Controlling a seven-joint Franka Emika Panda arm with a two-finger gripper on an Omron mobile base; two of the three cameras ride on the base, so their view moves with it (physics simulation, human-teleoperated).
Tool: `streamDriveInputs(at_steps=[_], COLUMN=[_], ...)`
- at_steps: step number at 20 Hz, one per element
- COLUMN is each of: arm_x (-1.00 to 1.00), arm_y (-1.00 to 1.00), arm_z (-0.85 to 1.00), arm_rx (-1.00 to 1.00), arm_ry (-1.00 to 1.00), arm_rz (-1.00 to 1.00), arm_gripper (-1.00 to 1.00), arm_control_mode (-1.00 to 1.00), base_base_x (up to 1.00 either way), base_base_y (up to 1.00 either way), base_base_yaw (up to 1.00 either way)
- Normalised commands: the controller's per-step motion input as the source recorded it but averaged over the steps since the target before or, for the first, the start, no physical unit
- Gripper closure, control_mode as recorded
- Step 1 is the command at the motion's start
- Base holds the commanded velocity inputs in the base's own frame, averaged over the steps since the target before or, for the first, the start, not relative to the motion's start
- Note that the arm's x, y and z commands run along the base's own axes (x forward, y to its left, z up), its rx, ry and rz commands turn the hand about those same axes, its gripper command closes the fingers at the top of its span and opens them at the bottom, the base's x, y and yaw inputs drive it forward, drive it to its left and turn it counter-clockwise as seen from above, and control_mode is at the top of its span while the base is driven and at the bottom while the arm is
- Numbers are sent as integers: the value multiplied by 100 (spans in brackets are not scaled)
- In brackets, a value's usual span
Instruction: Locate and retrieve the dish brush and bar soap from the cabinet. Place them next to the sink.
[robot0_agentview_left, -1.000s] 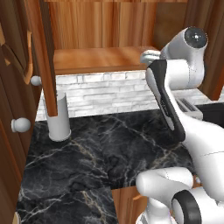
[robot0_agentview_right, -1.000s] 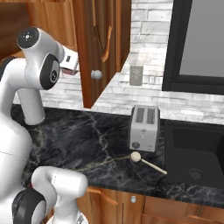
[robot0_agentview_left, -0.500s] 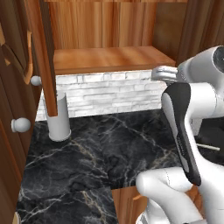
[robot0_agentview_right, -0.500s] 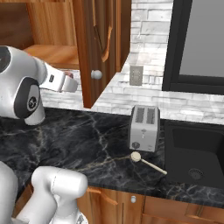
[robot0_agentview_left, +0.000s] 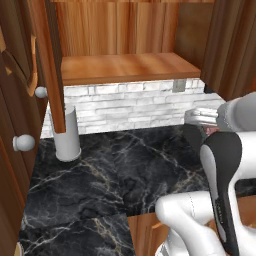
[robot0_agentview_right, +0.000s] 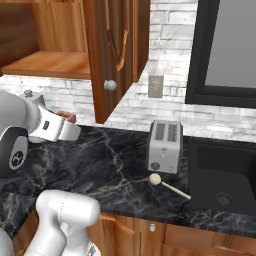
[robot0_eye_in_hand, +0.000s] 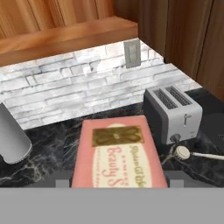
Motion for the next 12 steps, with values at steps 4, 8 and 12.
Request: streamDriveInputs(at_steps=[4,8,12], arm_x=[-51,-60,-54], arm_y=[-18,-11,-4], arm_z=[-44,-54,-56], arm_rx=[0,-4,-8], arm_ry=[4,3,4], arm_rz=[0,4,9], arm_gripper=[100,100,100], arm_control_mode=[-100,-100,-100], base_base_x=[0,0,0], base_base_y=[0,0,0], base_base_yaw=[0,0,0])
